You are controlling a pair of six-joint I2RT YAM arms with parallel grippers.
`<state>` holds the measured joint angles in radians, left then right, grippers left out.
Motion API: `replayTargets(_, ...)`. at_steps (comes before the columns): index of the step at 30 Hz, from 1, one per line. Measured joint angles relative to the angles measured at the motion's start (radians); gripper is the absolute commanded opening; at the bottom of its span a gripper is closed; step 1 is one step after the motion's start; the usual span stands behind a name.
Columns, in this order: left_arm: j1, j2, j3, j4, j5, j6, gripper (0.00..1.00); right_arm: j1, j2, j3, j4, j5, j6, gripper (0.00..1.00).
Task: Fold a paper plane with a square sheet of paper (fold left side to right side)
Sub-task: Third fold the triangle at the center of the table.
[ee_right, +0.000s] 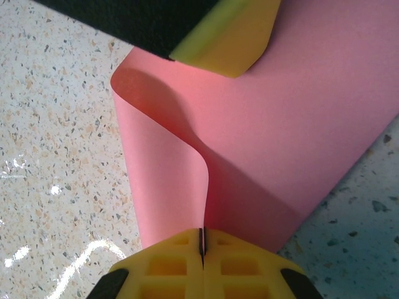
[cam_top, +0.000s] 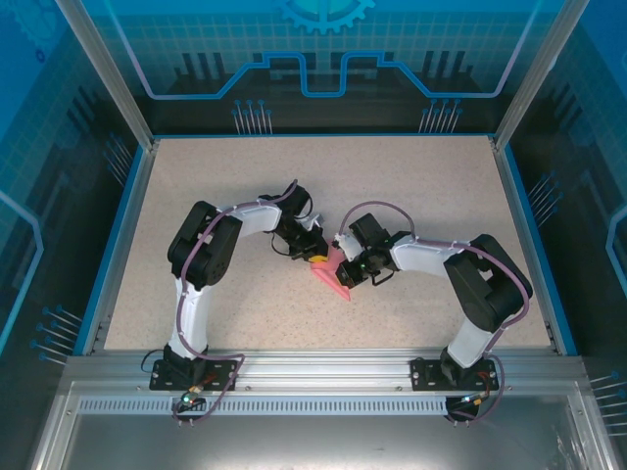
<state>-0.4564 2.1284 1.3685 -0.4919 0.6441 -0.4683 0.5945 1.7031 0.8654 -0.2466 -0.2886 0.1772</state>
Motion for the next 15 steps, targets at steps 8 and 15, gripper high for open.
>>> replayTargets(8,0.000,0.000,0.002,-0.001,-0.001,0.000,0.09,0.000,0.011,0.024,-0.007,0.000,0.000,0.00)
replayTargets(15,0.000,0.000,0.002,-0.001,-0.001,0.000,0.09,0.000,0.033,0.026,-0.008,0.000,0.000,0.00)
